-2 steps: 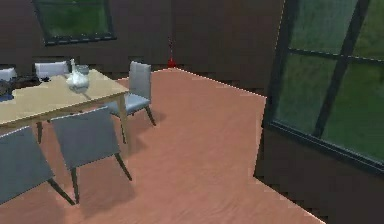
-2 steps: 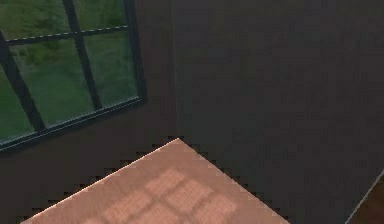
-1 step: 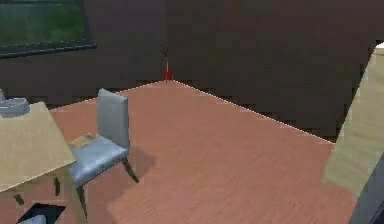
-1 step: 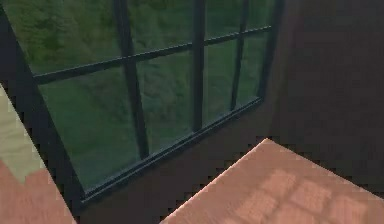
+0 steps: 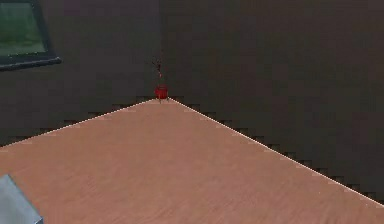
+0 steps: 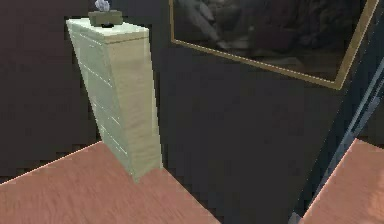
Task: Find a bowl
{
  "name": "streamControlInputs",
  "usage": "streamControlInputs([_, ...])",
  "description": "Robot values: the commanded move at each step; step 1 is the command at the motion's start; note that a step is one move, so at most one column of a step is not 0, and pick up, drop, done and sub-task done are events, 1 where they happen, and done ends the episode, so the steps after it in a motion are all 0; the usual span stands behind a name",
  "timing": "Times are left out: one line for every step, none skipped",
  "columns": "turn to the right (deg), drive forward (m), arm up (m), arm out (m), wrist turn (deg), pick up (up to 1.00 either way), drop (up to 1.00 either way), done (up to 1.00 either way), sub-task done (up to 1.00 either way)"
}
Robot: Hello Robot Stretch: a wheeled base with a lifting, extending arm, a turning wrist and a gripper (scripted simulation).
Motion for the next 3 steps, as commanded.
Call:
streamControlInputs([0.0,0.55,0.0,0.0,0.0,0.0,0.0,0.0,0.0])
streamControlInputs([-42.0,0.0,0.0,0.0,0.0,0.0,0.0,0.0,0.0])
streamControlInputs([0.0,0.65,0.0,0.0,0.0,0.0,0.0,0.0,0.0])
